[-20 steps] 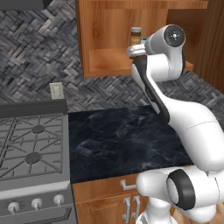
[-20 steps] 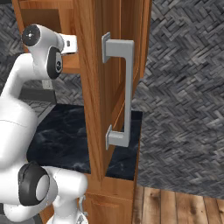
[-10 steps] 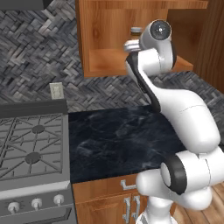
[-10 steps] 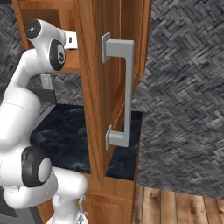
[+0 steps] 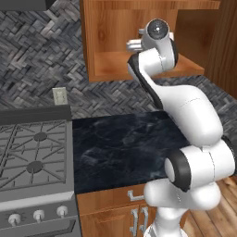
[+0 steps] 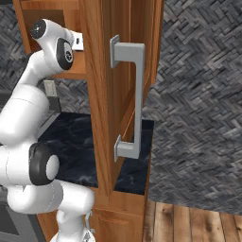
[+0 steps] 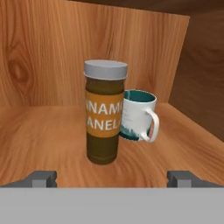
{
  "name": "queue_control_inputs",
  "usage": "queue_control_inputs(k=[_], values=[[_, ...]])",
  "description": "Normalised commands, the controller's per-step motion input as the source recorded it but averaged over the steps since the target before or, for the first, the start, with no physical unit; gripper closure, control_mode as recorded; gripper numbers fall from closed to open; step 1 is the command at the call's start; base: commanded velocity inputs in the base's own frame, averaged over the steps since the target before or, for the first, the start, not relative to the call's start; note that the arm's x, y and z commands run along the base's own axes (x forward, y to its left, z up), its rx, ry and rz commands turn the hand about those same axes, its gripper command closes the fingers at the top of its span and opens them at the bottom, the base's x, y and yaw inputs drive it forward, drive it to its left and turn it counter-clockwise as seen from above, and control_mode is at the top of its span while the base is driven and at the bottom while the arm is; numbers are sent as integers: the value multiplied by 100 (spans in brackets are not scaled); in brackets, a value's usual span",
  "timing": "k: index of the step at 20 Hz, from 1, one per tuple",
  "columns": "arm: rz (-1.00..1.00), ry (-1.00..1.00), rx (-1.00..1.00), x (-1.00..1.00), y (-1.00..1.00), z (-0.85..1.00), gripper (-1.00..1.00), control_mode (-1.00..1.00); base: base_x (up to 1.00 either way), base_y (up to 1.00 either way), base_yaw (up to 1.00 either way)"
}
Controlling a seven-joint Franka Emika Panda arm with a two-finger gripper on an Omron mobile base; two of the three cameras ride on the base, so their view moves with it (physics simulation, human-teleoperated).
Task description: Take the cinnamon bottle from the cabinet and place it on the dining table, next to the plate with the cupcake. Then take the chocolate from the dining counter and place it on the cupcake plate.
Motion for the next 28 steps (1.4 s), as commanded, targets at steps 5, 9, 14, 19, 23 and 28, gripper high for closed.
queue_control_inputs(k=[5,9,14,19,23,28], values=[[0,0,4,25,-9,0,-100,-100,0,0,0],[0,0,3,22,-7,0,-100,-100,0,0,0],[1,0,3,20,-1,0,-100,-100,0,0,0],[1,0,4,20,0,-1,-100,-100,0,0,0],[1,0,3,26,-2,-6,-100,-100,0,0,0],[0,0,2,28,0,-2,-100,-100,0,0,0]])
